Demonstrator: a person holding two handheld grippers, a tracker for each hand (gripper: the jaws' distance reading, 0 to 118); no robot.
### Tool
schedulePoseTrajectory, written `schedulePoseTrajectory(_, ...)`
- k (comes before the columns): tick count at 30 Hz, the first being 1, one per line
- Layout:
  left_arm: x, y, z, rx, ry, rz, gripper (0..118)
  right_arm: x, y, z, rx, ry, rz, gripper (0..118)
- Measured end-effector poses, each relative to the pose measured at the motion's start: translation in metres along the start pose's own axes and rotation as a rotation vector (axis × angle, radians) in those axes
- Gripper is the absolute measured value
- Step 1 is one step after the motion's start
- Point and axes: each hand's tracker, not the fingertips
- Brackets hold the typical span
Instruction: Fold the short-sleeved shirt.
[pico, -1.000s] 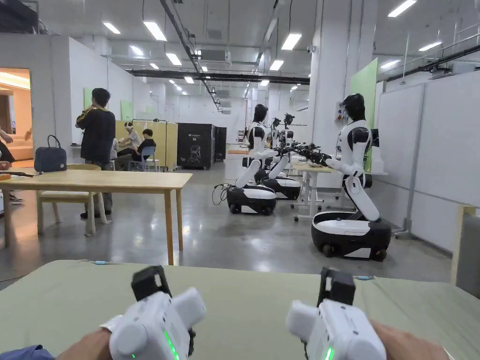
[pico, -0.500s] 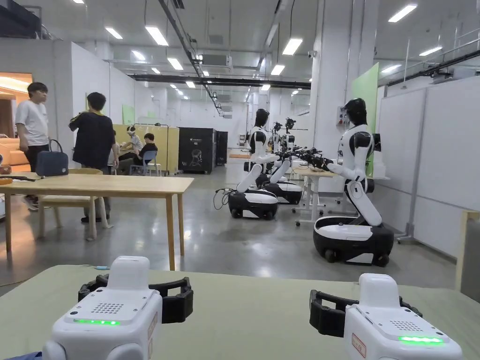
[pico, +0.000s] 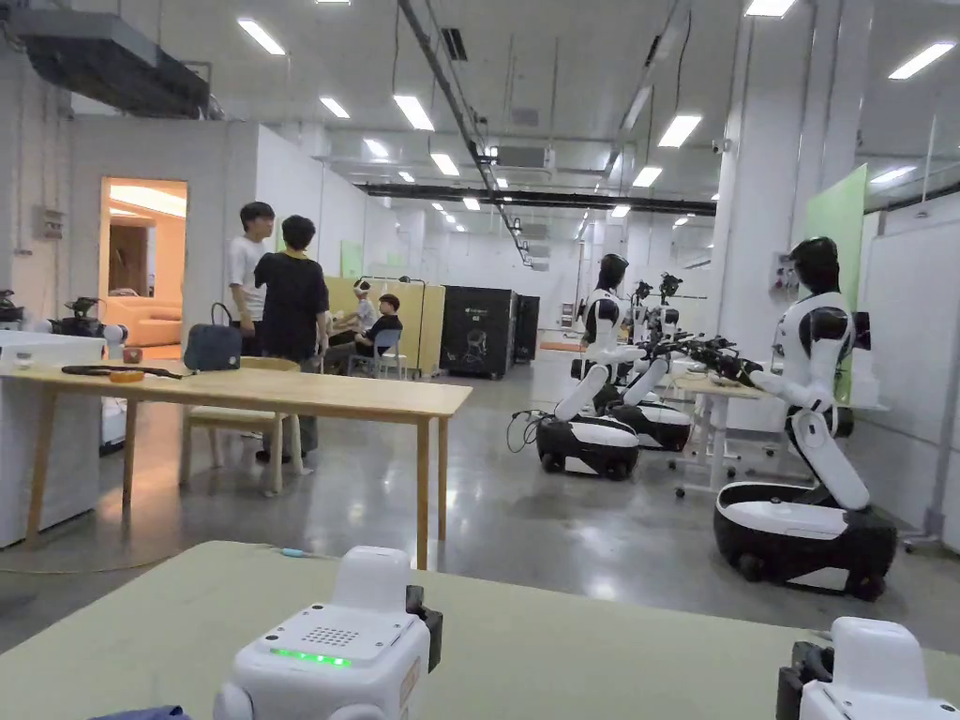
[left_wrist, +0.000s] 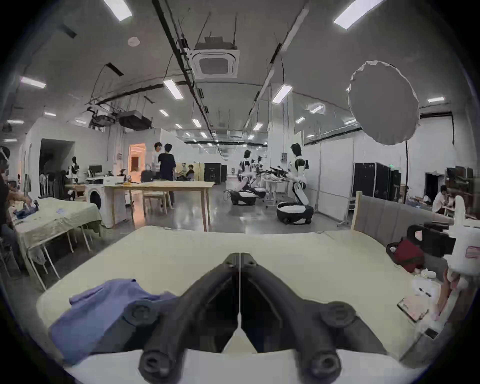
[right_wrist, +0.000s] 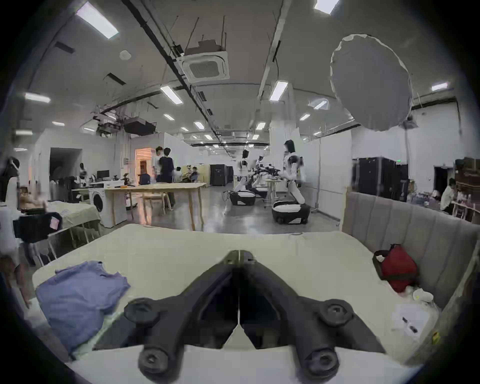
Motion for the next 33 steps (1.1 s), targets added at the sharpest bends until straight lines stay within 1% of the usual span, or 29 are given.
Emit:
schedulePoseTrajectory(2,0.0,-0.005,-0.002,-0.01,0.001,-0.006,0,0.0,-0.001,0.003,-0.007,0.053,-0.015,0)
schedulePoseTrajectory(5,-0.002,-0.01,-0.003,0.002,0.02,-0.035,0,-0.009,-0.001,0.008,-0.001,0.039,0.011,0)
schedulePoseTrajectory(7,-0.01,-0.012,0.0,0.002,0.038,-0.034,0,-0.015,0.002,0.005,0.002,0.05,0.02,0)
schedulePoseTrajectory(8,-0.029,-0.009,0.02,0.01,0.059,-0.03,0,-0.025,0.003,0.005,0.01,0.07,0.022,0)
schedulePoseTrajectory(11,-0.061,-0.015,0.042,0.007,0.142,-0.042,0,-0.064,0.003,0.001,0.013,0.178,0.024,0)
schedulePoseTrajectory(14,-0.096,-0.019,0.074,-0.034,0.235,-0.053,0,-0.117,-0.006,0.006,0.002,0.328,0.01,0)
schedulePoseTrajectory(16,-0.125,-0.023,0.088,-0.106,0.282,-0.048,0,-0.143,-0.013,0.011,-0.014,0.41,0.012,0)
schedulePoseTrajectory(19,-0.173,-0.043,0.096,-0.318,0.306,-0.005,0,-0.178,-0.027,0.024,-0.035,0.5,0.047,0)
schedulePoseTrajectory(21,-0.204,-0.063,0.085,-0.482,0.311,0.037,0,-0.196,-0.039,0.032,-0.045,0.532,0.074,0)
schedulePoseTrajectory(23,-0.227,-0.089,0.076,-0.539,0.296,0.11,0,-0.206,-0.053,0.036,-0.054,0.551,0.098,0)
schedulePoseTrajectory(25,-0.249,-0.111,0.052,-0.591,0.294,0.163,0,-0.214,-0.067,0.04,-0.061,0.562,0.157,0)
schedulePoseTrajectory(26,-0.254,-0.121,0.041,-0.614,0.294,0.187,4,-0.216,-0.075,0.042,-0.064,0.553,0.172,0)
schedulePoseTrajectory(27,-0.257,-0.129,0.031,-0.617,0.297,0.19,17,-0.216,-0.081,0.042,-0.071,0.553,0.183,0)
schedulePoseTrajectory(28,-0.261,-0.139,0.015,-0.625,0.29,0.199,68,-0.217,-0.088,0.042,-0.082,0.554,0.196,0)
schedulePoseTrajectory(29,-0.263,-0.149,-0.002,-0.664,0.274,0.187,114,-0.217,-0.094,0.043,-0.092,0.545,0.207,0)
schedulePoseTrajectory(30,-0.265,-0.156,-0.016,-0.735,0.234,0.182,117,-0.217,-0.099,0.043,-0.1,0.537,0.212,0)
schedulePoseTrajectory(31,-0.264,-0.17,-0.034,-0.657,0.179,0.202,117,-0.214,-0.103,0.042,-0.112,0.53,0.213,0)
schedulePoseTrajectory(32,-0.264,-0.172,-0.055,-0.698,0.225,0.181,118,-0.212,-0.109,0.04,-0.127,0.523,0.209,0)
schedulePoseTrajectory(33,-0.264,-0.178,-0.074,-0.713,0.228,0.175,118,-0.21,-0.114,0.04,-0.146,0.506,0.203,0)
